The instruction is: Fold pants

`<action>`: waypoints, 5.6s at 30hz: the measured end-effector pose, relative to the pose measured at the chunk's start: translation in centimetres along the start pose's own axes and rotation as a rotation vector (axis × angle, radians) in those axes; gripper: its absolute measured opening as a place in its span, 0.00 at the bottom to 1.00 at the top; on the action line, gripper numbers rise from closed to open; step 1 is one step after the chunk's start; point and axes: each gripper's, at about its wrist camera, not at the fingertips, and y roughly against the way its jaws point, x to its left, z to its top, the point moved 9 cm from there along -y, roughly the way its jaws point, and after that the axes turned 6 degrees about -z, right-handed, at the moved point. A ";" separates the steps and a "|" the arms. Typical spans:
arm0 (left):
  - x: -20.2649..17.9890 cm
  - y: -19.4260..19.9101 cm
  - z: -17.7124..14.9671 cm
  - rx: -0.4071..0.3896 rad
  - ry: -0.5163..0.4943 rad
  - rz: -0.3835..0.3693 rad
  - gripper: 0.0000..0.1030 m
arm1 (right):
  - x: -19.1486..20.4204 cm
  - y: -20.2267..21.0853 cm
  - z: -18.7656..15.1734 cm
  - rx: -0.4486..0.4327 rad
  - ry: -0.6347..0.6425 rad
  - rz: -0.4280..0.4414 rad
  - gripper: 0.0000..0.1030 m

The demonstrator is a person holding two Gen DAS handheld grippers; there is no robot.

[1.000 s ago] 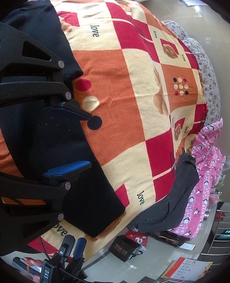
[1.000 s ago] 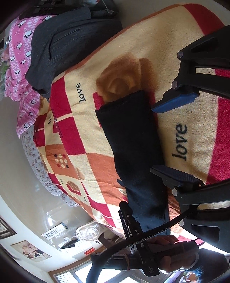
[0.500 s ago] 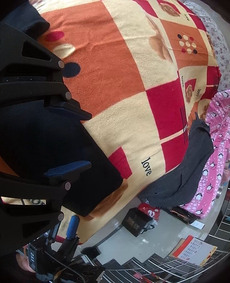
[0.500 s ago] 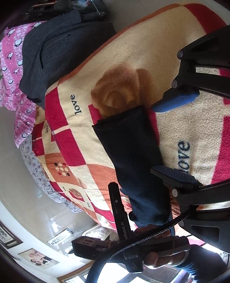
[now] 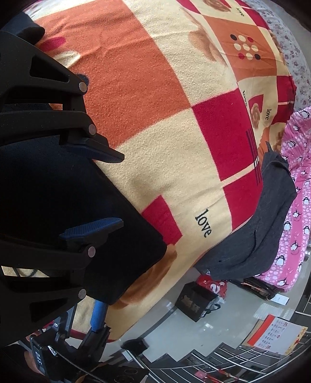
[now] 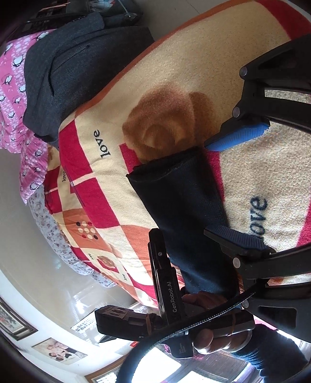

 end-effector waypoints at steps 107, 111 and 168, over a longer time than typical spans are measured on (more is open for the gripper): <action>11.0 18.2 -19.1 -0.202 0.452 0.299 0.48 | 20.0 -2.5 -1.2 0.009 0.387 0.074 0.53; 11.2 19.3 -19.3 -0.231 0.458 0.339 0.48 | 21.9 -3.0 -1.9 0.027 0.416 0.086 0.53; 19.9 28.0 -32.0 -0.295 0.781 0.521 0.53 | 39.0 -9.4 -8.2 0.187 0.590 0.321 0.60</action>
